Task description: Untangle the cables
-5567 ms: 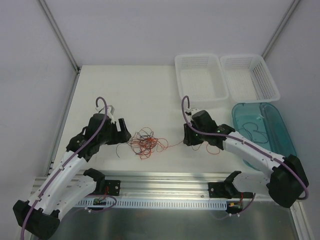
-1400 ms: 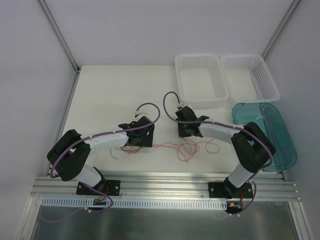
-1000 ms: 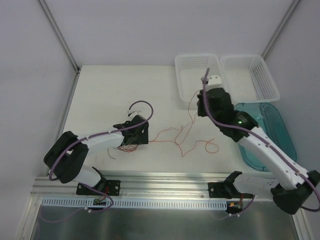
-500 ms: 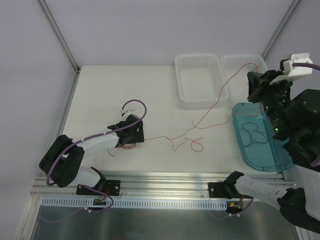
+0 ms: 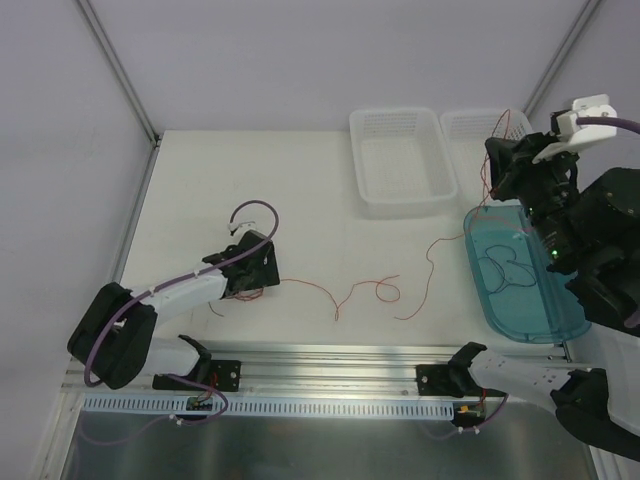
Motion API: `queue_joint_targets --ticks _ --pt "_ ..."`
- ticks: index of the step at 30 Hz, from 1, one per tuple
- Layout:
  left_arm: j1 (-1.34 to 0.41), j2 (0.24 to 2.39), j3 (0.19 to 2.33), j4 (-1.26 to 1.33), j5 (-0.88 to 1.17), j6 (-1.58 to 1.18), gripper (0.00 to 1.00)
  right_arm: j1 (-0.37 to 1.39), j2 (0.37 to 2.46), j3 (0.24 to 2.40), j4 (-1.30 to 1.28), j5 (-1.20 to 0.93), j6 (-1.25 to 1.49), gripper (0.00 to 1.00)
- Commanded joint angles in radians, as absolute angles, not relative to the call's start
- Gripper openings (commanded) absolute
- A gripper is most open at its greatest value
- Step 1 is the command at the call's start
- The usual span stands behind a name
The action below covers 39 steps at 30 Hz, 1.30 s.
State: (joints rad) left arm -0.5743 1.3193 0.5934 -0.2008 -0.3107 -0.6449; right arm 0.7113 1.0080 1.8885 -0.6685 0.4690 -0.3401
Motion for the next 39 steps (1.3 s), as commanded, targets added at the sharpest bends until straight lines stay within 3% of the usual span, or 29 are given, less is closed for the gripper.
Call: queue_joint_targets --ticks 1,4,8,14,23,31,39 --pt "-0.561 1.234 0.572 -0.265 -0.275 -0.658 0.81 0.707 1.034 1.833 -0.672 0.446 -0.322 0.01" --pt "-0.56 1.137 0.587 -0.29 -0.238 -0.641 0.83 0.706 1.04 1.799 -0.663 0.451 -0.322 0.01" --pt "-0.558 1.025 0.643 -0.345 -0.192 -0.603 0.99 0.692 1.055 1.761 -0.638 0.457 -0.327 0.01" --pt "-0.545 0.953 0.788 -0.472 -0.152 -0.52 0.99 0.655 1.144 1.838 -0.63 0.422 -0.344 0.01" --pt "-0.44 0.959 0.94 -0.623 -0.048 -0.39 0.99 0.627 1.351 2.155 -0.563 0.403 -0.48 0.01" --pt "-0.41 0.939 0.859 -0.623 -0.149 -0.311 0.99 0.568 1.479 2.144 -0.185 0.397 -0.695 0.01" --pt "-0.399 0.943 0.821 -0.615 -0.204 -0.29 0.99 0.407 1.673 2.1 -0.08 0.307 -0.637 0.02"
